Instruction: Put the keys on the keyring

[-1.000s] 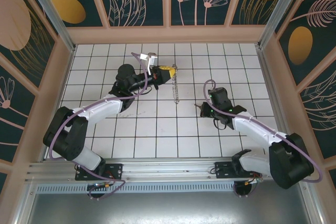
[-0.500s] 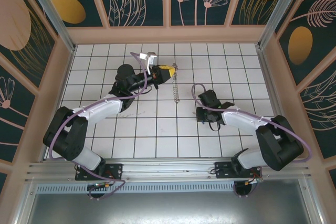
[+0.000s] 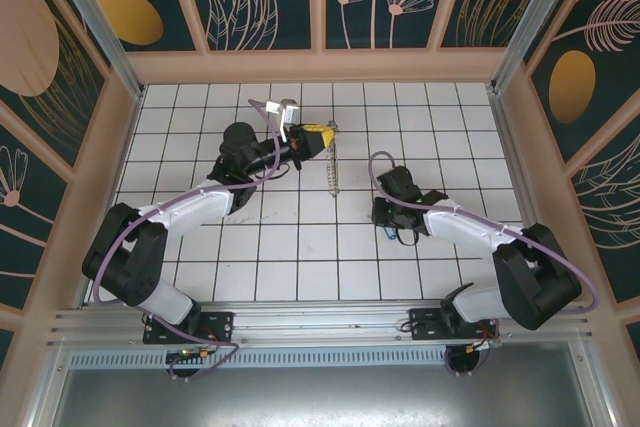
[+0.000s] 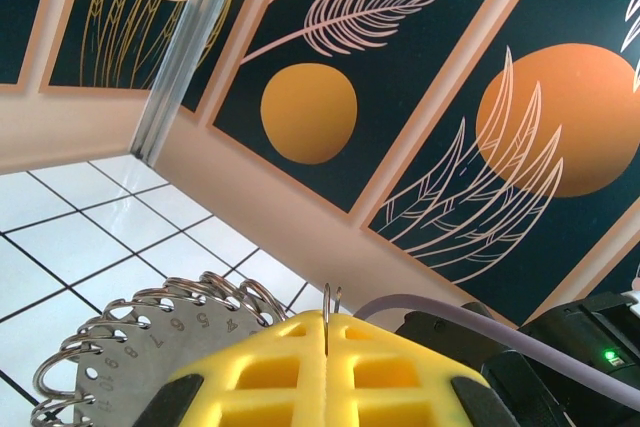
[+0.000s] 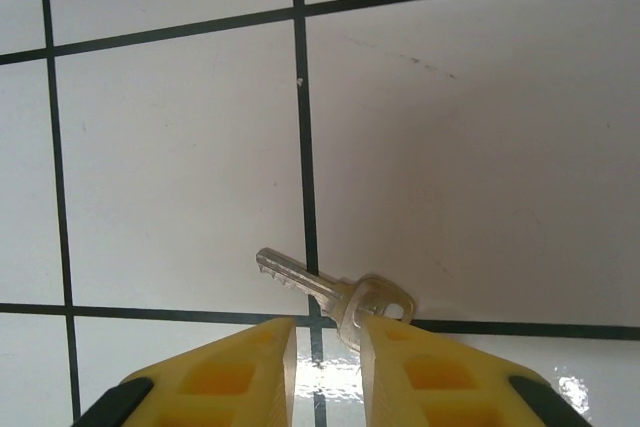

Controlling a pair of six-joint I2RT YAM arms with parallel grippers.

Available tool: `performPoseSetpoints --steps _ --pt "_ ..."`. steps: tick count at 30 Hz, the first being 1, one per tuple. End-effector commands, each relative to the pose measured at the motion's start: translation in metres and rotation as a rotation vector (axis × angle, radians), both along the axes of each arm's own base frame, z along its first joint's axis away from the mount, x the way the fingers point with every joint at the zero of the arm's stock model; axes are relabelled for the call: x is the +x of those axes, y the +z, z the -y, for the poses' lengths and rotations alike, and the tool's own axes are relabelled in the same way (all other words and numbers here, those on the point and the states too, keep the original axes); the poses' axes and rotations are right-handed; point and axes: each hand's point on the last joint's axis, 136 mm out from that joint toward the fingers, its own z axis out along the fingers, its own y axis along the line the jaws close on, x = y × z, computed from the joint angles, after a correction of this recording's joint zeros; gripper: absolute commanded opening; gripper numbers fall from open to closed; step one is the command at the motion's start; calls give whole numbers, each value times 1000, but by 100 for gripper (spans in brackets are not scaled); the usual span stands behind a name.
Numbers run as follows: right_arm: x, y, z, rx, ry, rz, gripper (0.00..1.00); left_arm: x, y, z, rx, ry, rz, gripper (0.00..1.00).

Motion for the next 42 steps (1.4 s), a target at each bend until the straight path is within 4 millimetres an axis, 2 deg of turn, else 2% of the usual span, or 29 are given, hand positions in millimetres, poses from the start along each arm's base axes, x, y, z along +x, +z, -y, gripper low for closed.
performPoseSetpoints --steps 1,7,9,13,22,28,42 --pt "-12 4 0 31 -48 -44 23 -5 18 -1 -39 -3 62 0" --pt "-27 -3 5 42 -93 -87 22 -5 16 -1 -37 0 62 0" --pt "-34 -7 0 68 -85 -110 22 -5 15 -1 -37 -1 62 0" --pt "-37 -13 -1 61 -82 -128 22 -5 15 0 -40 -3 59 0" --pt "-34 -23 -4 34 -62 -156 23 -4 15 0 -39 -2 61 0" --pt "-31 -28 1 -6 -65 -161 23 -3 14 1 -37 -2 62 0" --pt "-10 -24 8 -16 -85 -139 24 -2 10 2 -33 -4 57 0"
